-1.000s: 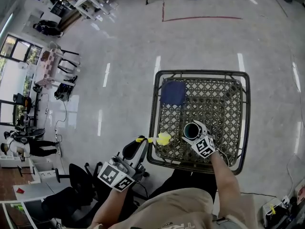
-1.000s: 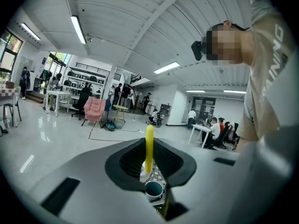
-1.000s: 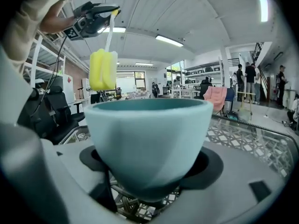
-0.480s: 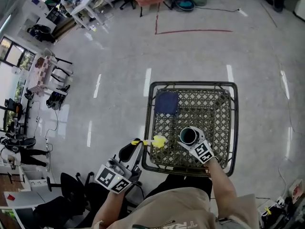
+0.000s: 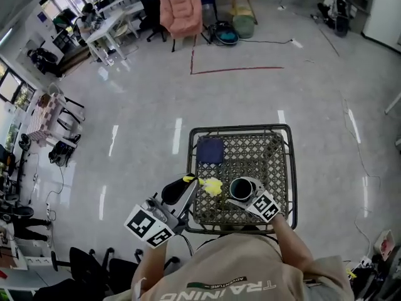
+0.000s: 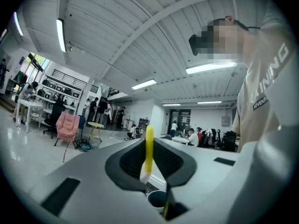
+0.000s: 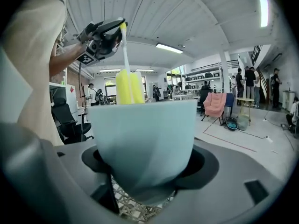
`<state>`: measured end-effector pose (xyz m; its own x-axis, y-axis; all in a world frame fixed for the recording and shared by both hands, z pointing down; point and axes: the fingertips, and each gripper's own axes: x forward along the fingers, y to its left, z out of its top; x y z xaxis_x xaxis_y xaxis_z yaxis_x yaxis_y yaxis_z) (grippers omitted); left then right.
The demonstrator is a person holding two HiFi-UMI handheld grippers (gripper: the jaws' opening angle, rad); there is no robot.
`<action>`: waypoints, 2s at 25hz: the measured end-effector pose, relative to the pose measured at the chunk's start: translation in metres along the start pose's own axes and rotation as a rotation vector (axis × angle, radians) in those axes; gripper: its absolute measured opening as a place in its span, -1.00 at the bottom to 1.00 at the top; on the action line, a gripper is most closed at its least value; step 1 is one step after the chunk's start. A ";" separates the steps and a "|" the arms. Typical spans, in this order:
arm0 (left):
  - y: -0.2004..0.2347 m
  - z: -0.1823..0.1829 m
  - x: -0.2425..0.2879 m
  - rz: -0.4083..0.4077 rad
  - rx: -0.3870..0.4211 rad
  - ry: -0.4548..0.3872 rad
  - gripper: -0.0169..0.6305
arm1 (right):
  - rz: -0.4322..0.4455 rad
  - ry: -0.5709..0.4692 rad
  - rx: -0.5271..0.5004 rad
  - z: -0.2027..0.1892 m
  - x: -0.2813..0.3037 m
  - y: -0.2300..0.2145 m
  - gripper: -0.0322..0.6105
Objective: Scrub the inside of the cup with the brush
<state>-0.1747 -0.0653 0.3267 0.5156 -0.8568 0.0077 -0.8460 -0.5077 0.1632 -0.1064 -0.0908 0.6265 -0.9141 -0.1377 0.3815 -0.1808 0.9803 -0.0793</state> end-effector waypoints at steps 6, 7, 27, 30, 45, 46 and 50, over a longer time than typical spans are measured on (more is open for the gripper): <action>-0.021 0.037 0.011 -0.117 0.032 -0.053 -0.77 | 0.046 0.039 -0.067 0.012 -0.004 0.009 0.34; -0.025 0.043 0.012 -0.136 0.037 -0.062 -0.77 | 0.052 0.041 -0.075 0.013 -0.002 0.009 0.34; -0.035 -0.015 0.023 -0.213 -0.059 0.062 -0.77 | 0.086 0.042 -0.165 0.047 0.012 0.019 0.34; -0.040 -0.037 0.022 -0.201 -0.065 0.105 -0.77 | 0.079 0.027 -0.161 0.052 0.007 0.020 0.34; -0.049 -0.013 0.015 -0.174 0.070 0.047 -0.77 | 0.074 0.036 -0.153 0.049 0.000 0.028 0.34; -0.048 -0.009 0.015 -0.176 0.080 0.044 -0.76 | 0.070 0.034 -0.149 0.049 0.001 0.026 0.34; -0.053 0.005 0.010 -0.195 0.095 0.034 -0.76 | 0.057 0.036 -0.133 0.049 -0.001 0.020 0.34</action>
<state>-0.1255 -0.0470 0.3129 0.6739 -0.7386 0.0182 -0.7377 -0.6714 0.0714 -0.1272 -0.0784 0.5794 -0.9073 -0.0780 0.4131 -0.0767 0.9969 0.0196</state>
